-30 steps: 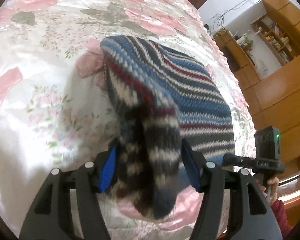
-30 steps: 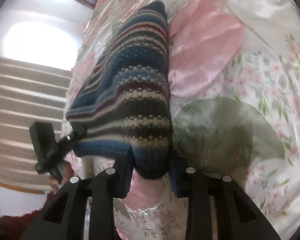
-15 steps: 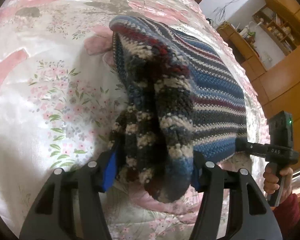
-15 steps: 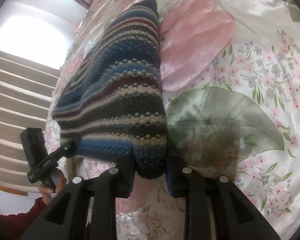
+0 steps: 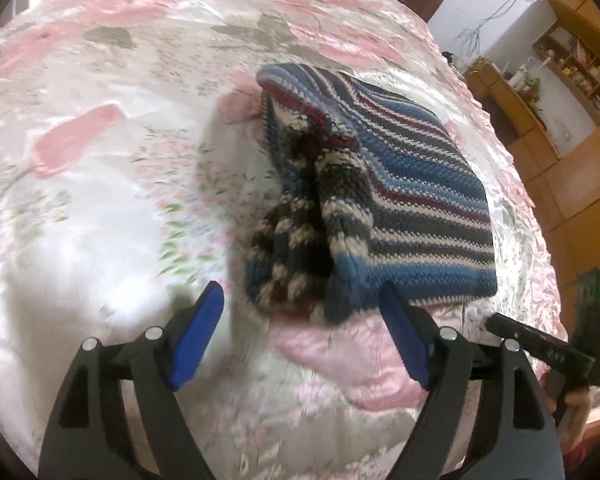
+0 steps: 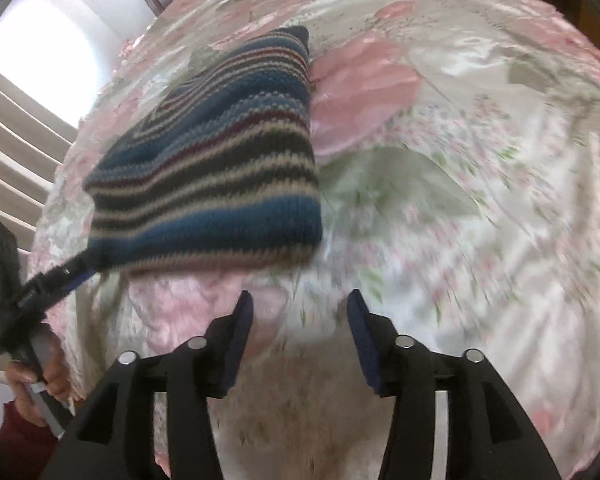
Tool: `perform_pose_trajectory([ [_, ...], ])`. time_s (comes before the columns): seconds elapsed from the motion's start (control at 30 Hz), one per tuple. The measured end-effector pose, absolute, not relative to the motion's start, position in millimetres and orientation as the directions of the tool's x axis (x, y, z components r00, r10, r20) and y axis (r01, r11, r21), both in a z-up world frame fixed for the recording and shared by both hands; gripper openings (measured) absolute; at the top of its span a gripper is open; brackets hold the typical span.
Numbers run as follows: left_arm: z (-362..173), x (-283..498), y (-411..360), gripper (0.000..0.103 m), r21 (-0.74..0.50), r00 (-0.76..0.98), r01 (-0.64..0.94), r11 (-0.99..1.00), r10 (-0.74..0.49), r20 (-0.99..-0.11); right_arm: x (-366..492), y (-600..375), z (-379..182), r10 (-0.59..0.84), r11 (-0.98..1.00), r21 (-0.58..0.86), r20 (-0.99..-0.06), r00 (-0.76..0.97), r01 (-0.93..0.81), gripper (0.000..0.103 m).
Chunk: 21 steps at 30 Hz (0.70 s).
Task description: Fold small clothes
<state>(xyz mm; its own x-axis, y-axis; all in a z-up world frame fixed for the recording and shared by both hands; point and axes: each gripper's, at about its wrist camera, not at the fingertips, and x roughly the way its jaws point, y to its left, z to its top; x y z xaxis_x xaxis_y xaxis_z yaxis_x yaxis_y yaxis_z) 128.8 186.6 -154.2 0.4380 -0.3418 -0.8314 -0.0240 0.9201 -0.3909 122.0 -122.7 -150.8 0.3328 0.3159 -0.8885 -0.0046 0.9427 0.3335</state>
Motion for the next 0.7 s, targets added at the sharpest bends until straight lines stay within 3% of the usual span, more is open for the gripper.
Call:
perform_pose_trajectory([
  [0.17, -134.6, 107.9, 185.2, 0.082, -0.326, 0.428, -0.052, 0.944, -0.274, -0.861, 86.3, -123.5, -122.1, 0.224, 0.969, 0.245, -0.896, 0.383, 0.006, 0.079],
  [0.4, -101.5, 72.5, 188.8, 0.084, -0.249, 0.451, -0.068, 0.966, -0.193, -0.871, 53.7, -115.0, -75.0, 0.148, 0.986, 0.166, -0.875, 0.461, -0.001, 0.100],
  [0.7, -62.8, 32.4, 189.3, 0.087, -0.167, 0.501, -0.031, 0.985, -0.129, -0.856, 26.9, -105.7, -45.7, 0.142, 0.985, 0.172, -0.861, 0.488, 0.018, 0.099],
])
